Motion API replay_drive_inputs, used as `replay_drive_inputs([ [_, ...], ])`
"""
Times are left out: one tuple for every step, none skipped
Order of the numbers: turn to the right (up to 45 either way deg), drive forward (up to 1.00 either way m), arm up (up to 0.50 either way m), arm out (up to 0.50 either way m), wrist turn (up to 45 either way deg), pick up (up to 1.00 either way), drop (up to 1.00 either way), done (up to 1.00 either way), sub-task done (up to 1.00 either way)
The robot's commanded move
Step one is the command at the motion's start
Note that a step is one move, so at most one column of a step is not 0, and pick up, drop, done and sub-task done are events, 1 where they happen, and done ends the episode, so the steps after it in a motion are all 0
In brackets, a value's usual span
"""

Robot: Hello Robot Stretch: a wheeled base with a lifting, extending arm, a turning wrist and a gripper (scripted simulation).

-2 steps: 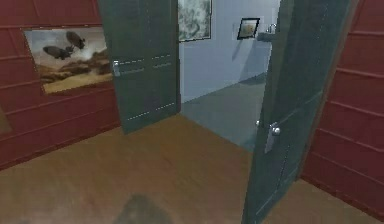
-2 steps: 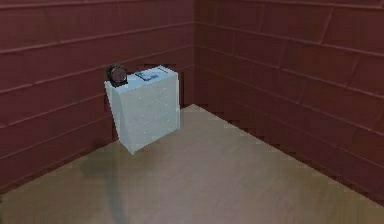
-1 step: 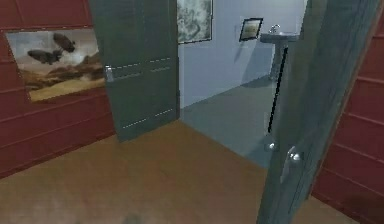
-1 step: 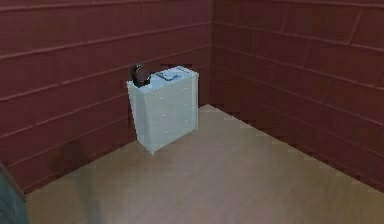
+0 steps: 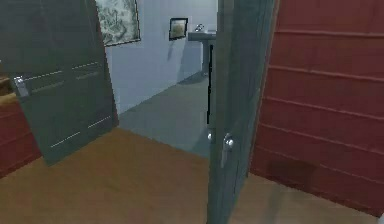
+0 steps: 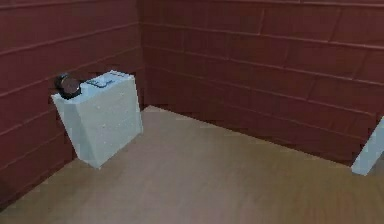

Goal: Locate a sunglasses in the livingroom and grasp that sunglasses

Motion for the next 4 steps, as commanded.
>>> replay_drive_inputs([
  [0.0,0.30,0.00,0.00,0.0,0.00,0.00,0.00,0.00],
  [-45.0,0.00,0.00,0.00,0.0,0.00,0.00,0.00,0.00],
  [-12.0,0.00,0.00,0.00,0.0,0.00,0.00,0.00,0.00],
  [0.0,0.45,0.00,0.00,0.0,0.00,0.00,0.00,0.00],
])
